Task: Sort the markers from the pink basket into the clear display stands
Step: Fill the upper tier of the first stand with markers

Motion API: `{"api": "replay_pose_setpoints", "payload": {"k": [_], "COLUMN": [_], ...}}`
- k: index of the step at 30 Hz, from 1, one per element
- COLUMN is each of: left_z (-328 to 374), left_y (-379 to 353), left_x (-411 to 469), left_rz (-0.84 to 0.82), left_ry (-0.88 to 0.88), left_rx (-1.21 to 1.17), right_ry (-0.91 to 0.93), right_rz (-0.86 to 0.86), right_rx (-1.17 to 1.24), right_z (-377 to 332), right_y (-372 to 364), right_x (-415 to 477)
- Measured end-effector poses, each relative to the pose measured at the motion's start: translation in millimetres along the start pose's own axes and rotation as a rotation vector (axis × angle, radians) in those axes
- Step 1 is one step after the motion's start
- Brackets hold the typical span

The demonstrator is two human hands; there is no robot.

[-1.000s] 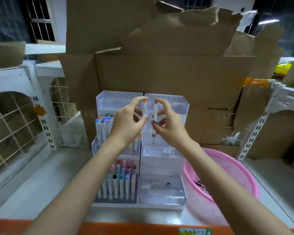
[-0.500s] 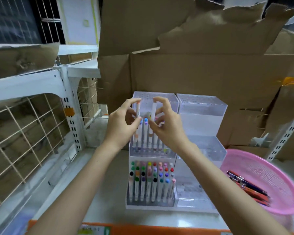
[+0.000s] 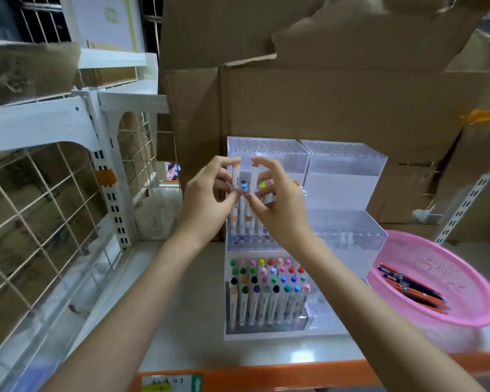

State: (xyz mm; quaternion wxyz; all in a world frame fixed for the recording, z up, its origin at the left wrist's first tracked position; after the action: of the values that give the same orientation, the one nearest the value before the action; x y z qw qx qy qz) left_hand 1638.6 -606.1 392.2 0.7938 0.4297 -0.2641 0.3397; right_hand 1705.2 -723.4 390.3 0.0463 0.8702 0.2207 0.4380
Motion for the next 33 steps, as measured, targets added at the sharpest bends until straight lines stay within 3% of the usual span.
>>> {"api": "replay_pose_setpoints", "payload": {"k": [18, 33], "left_z": [-2.3, -1.4], "left_y": [-1.4, -13.9], "left_x": [-5.9, -15.9], "left_rz": [0.009, -0.068], "left_ry": [-0.028, -0.111], "left_rx": [0.007, 0.171], "right_ry": [-0.008, -0.043], "right_rz": [0.018, 0.019], "right_rx": [-0.043, -0.025], "right_z": [0.9, 6.6], "right_y": [-3.8, -1.8], "right_x": [-7.8, -13.6]}}
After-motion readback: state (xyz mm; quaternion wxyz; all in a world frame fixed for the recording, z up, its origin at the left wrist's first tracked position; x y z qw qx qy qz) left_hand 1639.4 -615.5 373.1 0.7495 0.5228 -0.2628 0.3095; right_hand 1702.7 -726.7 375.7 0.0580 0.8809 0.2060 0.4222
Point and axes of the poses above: each hand's wrist, its own x-axis towards the middle knuckle, its own y-axis out of the back of the hand, z = x × y, the point moved 10 cm from there along x, towards the middle knuckle, and after that the axes turned 15 degrees about x, right-handed, at the moved point
